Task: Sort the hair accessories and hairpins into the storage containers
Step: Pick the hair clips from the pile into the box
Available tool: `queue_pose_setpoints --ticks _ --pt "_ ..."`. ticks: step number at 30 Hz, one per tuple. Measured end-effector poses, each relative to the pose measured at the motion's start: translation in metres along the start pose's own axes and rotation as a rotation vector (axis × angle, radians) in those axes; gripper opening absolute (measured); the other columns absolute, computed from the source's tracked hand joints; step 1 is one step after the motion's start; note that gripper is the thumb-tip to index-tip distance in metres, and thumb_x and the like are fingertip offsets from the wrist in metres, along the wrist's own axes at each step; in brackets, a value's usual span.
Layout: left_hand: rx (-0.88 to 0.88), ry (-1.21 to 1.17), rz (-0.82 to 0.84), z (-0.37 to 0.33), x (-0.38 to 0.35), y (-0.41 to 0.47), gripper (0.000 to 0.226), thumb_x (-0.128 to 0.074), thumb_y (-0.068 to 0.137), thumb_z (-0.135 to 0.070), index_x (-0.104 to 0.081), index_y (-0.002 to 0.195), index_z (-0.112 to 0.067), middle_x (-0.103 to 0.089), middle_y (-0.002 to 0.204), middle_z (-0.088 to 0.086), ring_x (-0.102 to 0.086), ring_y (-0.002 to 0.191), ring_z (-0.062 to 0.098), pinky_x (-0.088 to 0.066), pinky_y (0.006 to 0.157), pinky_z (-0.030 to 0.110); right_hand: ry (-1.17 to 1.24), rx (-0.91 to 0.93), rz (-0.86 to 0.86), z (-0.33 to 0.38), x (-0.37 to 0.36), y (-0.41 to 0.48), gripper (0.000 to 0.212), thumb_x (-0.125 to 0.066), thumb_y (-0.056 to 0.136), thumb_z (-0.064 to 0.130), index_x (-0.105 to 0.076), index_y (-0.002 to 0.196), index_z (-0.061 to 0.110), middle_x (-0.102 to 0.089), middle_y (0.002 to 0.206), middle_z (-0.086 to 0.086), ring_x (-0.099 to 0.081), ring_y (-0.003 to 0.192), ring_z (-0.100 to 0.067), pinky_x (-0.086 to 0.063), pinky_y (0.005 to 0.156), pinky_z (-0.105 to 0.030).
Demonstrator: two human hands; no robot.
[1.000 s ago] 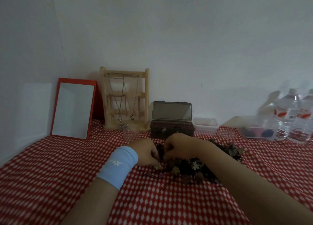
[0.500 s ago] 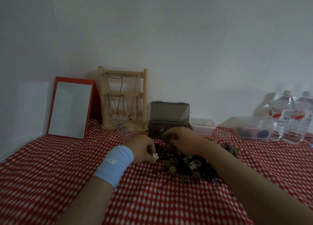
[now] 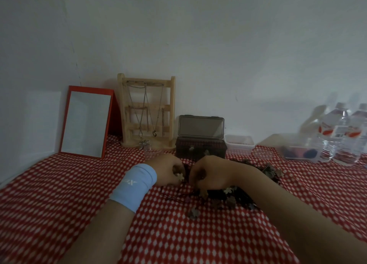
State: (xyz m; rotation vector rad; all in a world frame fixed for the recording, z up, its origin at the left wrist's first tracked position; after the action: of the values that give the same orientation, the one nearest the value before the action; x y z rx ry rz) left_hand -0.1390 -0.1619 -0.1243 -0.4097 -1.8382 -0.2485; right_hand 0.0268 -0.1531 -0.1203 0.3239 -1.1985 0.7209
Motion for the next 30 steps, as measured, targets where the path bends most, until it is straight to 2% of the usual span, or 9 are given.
queue_pose_setpoints --ticks 3,8,11,13,16,20,23,27,30 --pt "0.022 -0.038 0.04 -0.003 0.0 -0.005 0.037 -0.077 0.08 -0.031 -0.069 0.115 -0.021 -0.066 0.113 -0.008 -0.062 0.101 0.009 -0.05 0.087 0.021 -0.11 -0.013 -0.018 -0.004 -0.005 0.002 0.019 -0.068 0.09 0.027 -0.074 0.109 0.027 -0.068 0.111 0.013 -0.06 0.094 -0.001 -0.049 0.083 -0.018" --pt "0.015 -0.073 -0.007 -0.012 0.0 -0.01 0.037 -0.075 0.083 -0.027 -0.068 0.12 -0.023 -0.066 0.119 -0.006 -0.06 0.087 0.003 -0.049 0.086 0.019 -0.115 -0.062 -0.103 -0.009 -0.01 0.005 0.02 -0.076 0.087 0.028 -0.07 0.105 0.026 -0.064 0.102 0.011 -0.06 0.092 -0.008 -0.05 0.081 -0.023" --pt "0.034 -0.095 -0.087 -0.011 0.005 -0.006 0.038 -0.076 0.081 -0.024 -0.069 0.119 -0.023 -0.064 0.122 -0.007 -0.059 0.105 0.009 -0.045 0.091 0.02 -0.043 -0.059 -0.123 -0.013 -0.008 0.003 0.029 -0.073 0.088 0.03 -0.068 0.116 0.026 -0.066 0.109 0.011 -0.062 0.098 -0.009 -0.054 0.089 -0.028" --pt "0.04 -0.115 -0.118 -0.01 0.009 -0.001 0.039 -0.077 0.081 -0.025 -0.068 0.119 -0.024 -0.064 0.123 -0.006 -0.059 0.107 0.009 -0.045 0.092 0.022 -0.005 -0.069 -0.166 -0.016 -0.002 0.003 0.03 -0.065 0.095 0.031 -0.068 0.124 0.025 -0.067 0.119 0.009 -0.062 0.103 -0.009 -0.052 0.095 -0.029" --pt "0.025 -0.122 -0.174 -0.011 0.018 0.011 0.038 -0.076 0.083 -0.023 -0.068 0.12 -0.022 -0.063 0.123 -0.006 -0.056 0.101 0.005 -0.041 0.085 0.018 0.036 -0.123 -0.301 -0.023 0.015 0.002 0.026 -0.059 0.099 0.032 -0.072 0.118 0.023 -0.068 0.116 0.008 -0.059 0.096 -0.005 -0.049 0.091 -0.025" --pt "0.017 -0.141 -0.298 -0.01 0.03 0.044 0.032 -0.073 0.084 -0.014 -0.069 0.115 -0.021 -0.063 0.124 -0.004 -0.057 0.111 0.013 -0.041 0.092 0.021 0.038 -0.185 -0.488 -0.039 0.047 0.008 0.019 -0.064 0.094 0.021 -0.074 0.11 0.019 -0.066 0.096 0.008 -0.058 0.083 -0.005 -0.045 0.078 -0.02" --pt "0.023 -0.144 -0.371 -0.008 0.036 0.075 0.028 -0.071 0.086 -0.014 -0.069 0.114 -0.019 -0.064 0.122 -0.001 -0.058 0.114 0.018 -0.042 0.094 0.023 0.02 -0.222 -0.561 -0.053 0.069 0.026 0.025 -0.065 0.093 0.015 -0.072 0.117 0.016 -0.071 0.109 0.0 -0.059 0.089 -0.008 -0.041 0.081 -0.018" --pt "0.03 -0.148 -0.409 -0.006 0.041 0.111 0.026 -0.067 0.089 -0.017 -0.069 0.115 -0.02 -0.066 0.121 0.0 -0.06 0.111 0.019 -0.046 0.095 0.026 0.06 -0.263 -0.578 -0.072 0.082 0.052 0.037 -0.063 0.093 0.011 -0.064 0.129 0.019 -0.068 0.116 -0.001 -0.053 0.09 -0.009 -0.039 0.08 -0.018" --pt "0.021 -0.164 -0.348 -0.006 0.04 0.127 0.037 -0.069 0.087 -0.019 -0.063 0.124 -0.017 -0.065 0.122 0.002 -0.06 0.112 0.02 -0.046 0.093 0.027 0.081 -0.259 -0.531 -0.082 0.083 0.062 0.044 -0.062 0.091 0.011 -0.061 0.133 0.023 -0.066 0.118 0.001 -0.055 0.092 -0.011 -0.041 0.081 -0.02"
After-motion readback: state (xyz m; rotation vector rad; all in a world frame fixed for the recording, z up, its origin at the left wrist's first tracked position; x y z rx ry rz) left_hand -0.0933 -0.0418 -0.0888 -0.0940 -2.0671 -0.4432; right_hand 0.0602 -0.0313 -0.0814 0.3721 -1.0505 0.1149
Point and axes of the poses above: each hand's wrist, its own y-axis towards the middle knuckle, its own x-axis out of the back of the hand, z = x × y, the point moved 3 cm from there along y, towards the middle knuckle
